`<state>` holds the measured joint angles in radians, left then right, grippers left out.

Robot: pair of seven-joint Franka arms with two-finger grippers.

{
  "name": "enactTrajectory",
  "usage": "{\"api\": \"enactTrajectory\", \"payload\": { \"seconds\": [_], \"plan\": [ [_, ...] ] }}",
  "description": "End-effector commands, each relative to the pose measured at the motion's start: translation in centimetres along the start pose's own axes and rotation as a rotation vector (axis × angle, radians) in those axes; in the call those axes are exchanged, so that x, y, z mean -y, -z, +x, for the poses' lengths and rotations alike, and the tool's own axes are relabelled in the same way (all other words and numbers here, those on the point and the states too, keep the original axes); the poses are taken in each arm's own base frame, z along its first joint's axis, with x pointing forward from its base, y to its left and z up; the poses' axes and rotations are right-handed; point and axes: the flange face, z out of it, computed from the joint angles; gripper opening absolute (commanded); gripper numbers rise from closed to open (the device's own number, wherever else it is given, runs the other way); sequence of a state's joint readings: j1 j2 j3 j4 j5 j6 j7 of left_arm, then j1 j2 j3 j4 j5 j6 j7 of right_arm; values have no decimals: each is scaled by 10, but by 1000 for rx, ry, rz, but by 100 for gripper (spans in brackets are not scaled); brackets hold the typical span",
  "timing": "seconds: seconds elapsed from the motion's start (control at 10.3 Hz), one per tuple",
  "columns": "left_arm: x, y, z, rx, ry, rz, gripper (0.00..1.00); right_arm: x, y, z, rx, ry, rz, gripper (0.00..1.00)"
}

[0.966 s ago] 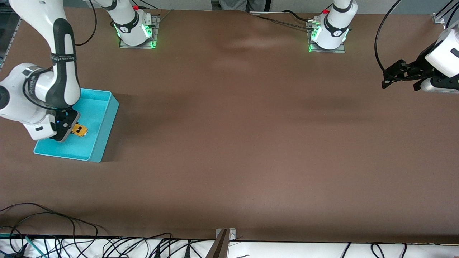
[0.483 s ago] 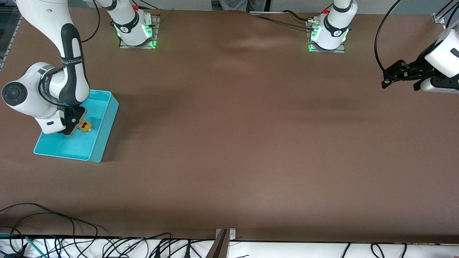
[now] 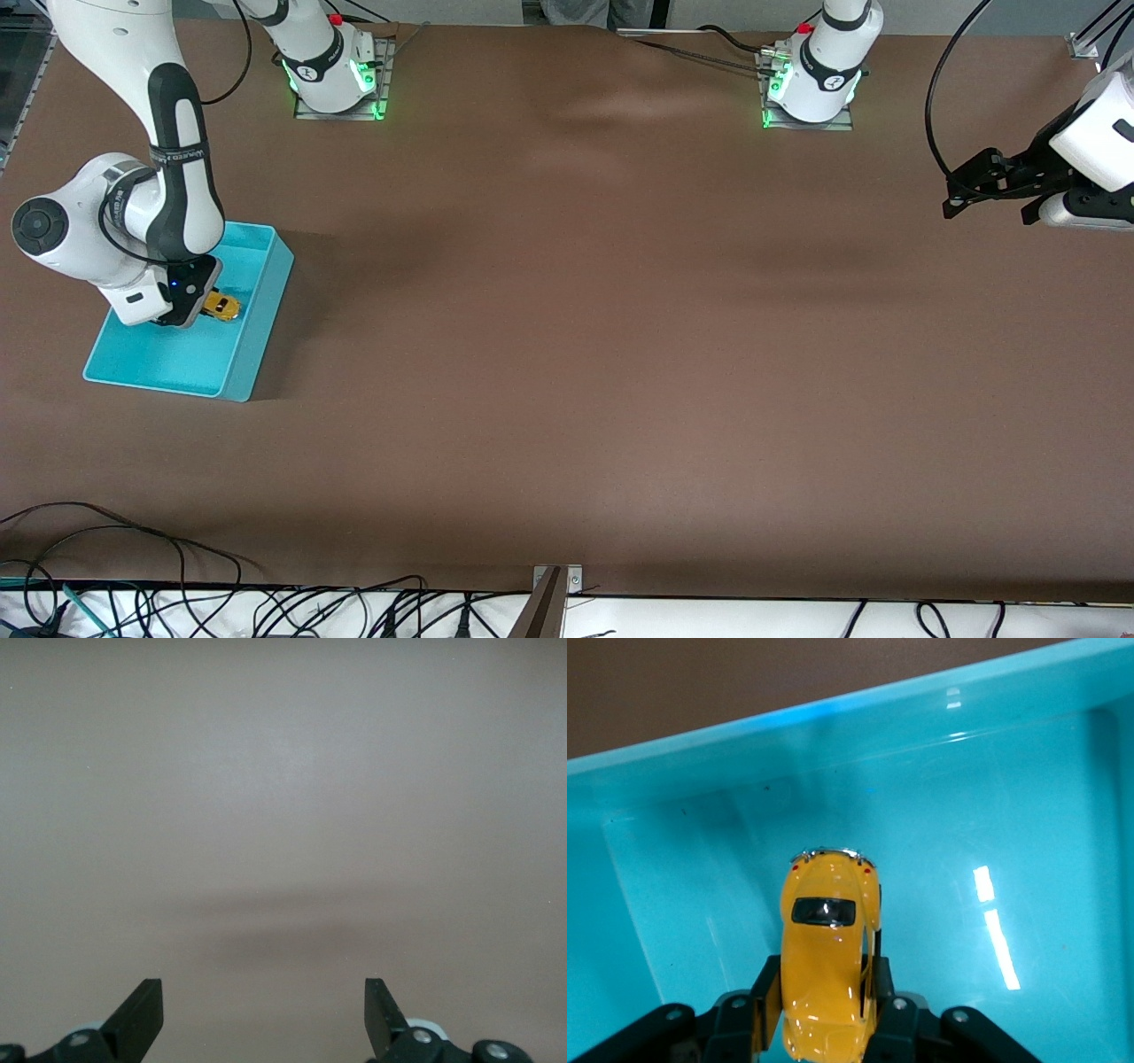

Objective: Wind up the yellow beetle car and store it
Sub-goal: 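Open the right gripper to release the car inside the bin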

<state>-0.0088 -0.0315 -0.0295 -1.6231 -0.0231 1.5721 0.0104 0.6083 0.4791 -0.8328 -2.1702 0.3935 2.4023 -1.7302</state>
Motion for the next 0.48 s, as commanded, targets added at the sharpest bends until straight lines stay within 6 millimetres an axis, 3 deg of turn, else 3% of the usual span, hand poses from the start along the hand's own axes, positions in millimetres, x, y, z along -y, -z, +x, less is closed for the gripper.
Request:
{"api": "enactTrajectory", "payload": {
  "seconds": [0.0, 0.1, 0.19, 0.39],
  "plan": [
    [-1, 6, 3, -4, 5, -20, 100, 2, -3, -2, -12, 10, -13, 0],
    [-1, 6, 3, -4, 5, -20, 100, 1, -4, -2, -8, 10, -12, 0],
    [0, 6, 3, -4, 5, -19, 100, 1, -4, -2, -9, 9, -13, 31],
    [0, 6, 3, -4, 5, -19, 100, 0, -3, 0, -9, 3, -16, 51]
  ]
}}
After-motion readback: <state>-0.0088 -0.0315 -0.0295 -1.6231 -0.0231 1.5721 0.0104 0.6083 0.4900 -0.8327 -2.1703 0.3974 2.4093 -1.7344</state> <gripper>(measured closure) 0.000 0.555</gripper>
